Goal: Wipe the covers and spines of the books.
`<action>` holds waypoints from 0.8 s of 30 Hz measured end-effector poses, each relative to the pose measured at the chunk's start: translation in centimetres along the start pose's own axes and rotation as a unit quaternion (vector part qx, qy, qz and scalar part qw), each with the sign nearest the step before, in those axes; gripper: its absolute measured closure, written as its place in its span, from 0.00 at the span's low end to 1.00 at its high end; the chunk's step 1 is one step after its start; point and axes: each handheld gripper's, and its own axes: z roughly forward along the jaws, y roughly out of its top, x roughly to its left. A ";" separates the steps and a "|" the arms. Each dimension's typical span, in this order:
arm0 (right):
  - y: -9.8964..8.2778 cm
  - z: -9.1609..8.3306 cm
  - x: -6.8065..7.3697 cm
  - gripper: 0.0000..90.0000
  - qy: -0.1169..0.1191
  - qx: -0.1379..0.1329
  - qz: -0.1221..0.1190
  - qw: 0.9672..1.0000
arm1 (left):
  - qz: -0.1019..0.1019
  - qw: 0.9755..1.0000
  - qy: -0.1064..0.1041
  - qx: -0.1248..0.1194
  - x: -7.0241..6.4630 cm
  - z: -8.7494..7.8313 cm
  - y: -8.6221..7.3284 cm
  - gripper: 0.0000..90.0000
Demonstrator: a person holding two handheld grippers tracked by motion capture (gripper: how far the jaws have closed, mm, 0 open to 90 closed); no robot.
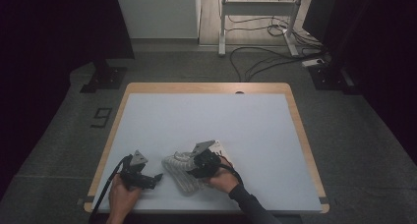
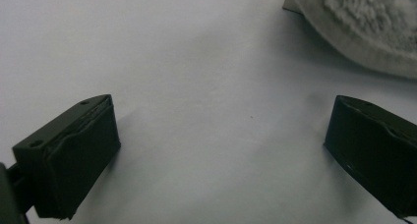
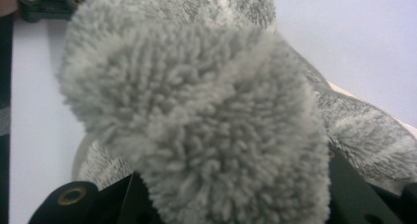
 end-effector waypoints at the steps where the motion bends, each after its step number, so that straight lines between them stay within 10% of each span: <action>1: -0.1 -0.1 -0.2 0.69 -0.002 0.000 0.003 1.000 | -0.001 1.000 0.000 0.000 0.0 0.0 0.0 0.00; 24: -2.9 -3.0 -4.1 0.69 -0.061 -0.005 0.045 0.997 | -0.001 1.000 0.000 -0.001 0.0 0.0 0.0 0.00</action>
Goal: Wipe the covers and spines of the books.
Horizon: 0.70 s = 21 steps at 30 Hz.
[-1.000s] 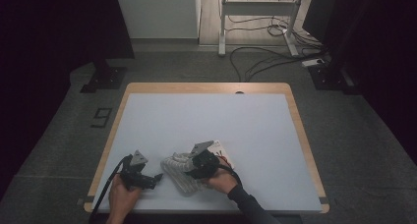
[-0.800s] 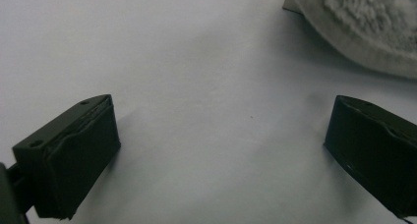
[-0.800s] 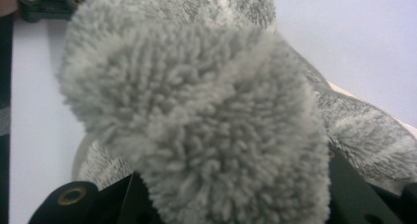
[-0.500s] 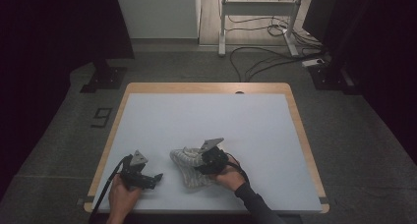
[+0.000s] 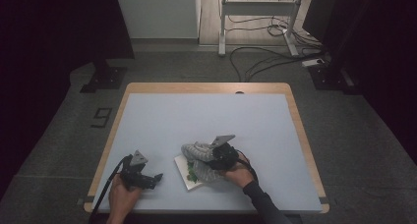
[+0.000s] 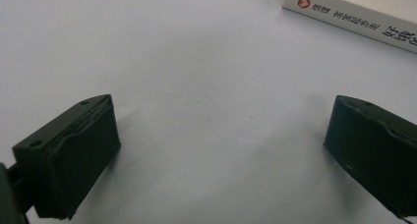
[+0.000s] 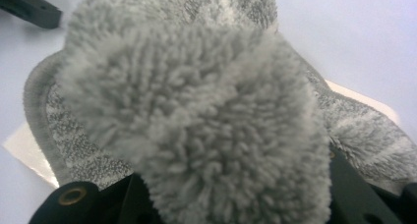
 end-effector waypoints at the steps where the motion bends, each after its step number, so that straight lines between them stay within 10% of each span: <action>1: -0.1 -0.1 -0.2 0.69 -0.003 0.000 0.002 1.000 | 0.000 1.000 0.000 0.000 0.0 0.0 0.0 0.00; 21: -1.7 -1.8 -3.0 0.69 -0.062 0.004 0.026 0.998 | 0.000 1.000 0.000 0.000 0.0 0.0 0.0 0.00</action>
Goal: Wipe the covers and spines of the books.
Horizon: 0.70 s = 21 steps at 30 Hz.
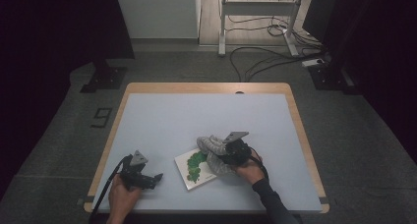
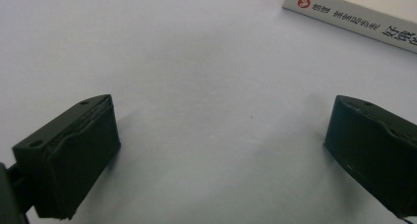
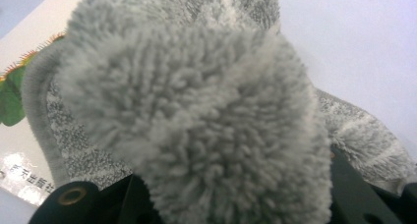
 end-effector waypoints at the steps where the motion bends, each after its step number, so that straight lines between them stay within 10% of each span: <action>1: 0.0 0.0 -0.1 0.69 -0.003 0.000 0.000 1.000 | 0.000 1.000 0.000 0.000 0.0 0.0 0.0 0.00; 7: -0.5 -0.2 -1.0 0.68 0.003 -0.004 0.032 0.999 | 0.000 1.000 0.000 0.000 0.0 0.0 0.0 0.00; 21: 0.9 0.8 -0.7 0.68 -0.023 0.005 0.011 1.000 | 0.000 1.000 0.000 0.000 0.0 0.0 0.0 0.00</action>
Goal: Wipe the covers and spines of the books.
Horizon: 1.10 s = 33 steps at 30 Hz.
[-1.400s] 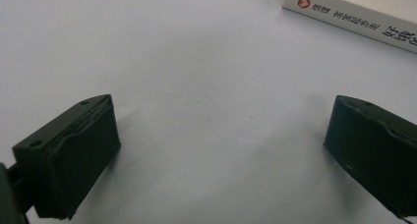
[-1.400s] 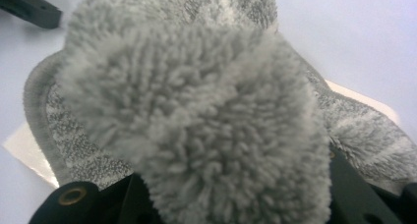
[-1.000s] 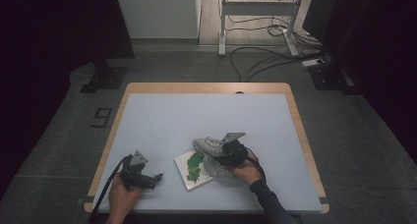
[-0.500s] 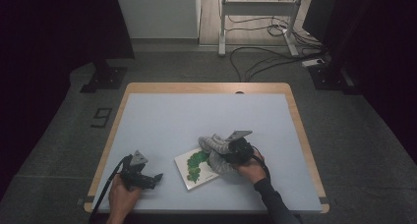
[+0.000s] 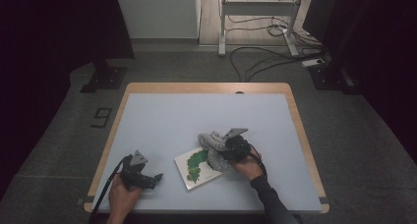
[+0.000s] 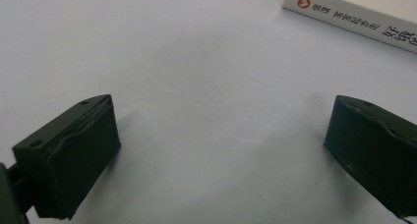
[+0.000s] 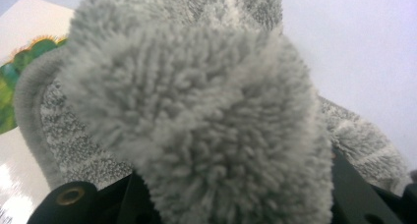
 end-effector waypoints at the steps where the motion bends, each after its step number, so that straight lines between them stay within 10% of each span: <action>1: 0.2 0.1 0.0 0.68 -0.002 0.001 -0.001 1.000 | 0.000 1.000 0.000 0.000 0.0 0.0 0.0 0.00; 22: 1.8 1.4 0.5 0.67 -0.012 0.008 -0.011 1.000 | -0.001 1.000 -0.001 0.000 0.0 0.0 0.0 0.00; 33: 2.9 2.4 3.7 0.67 0.036 0.000 -0.042 0.998 | -0.001 1.000 0.000 0.000 0.0 0.0 0.0 0.00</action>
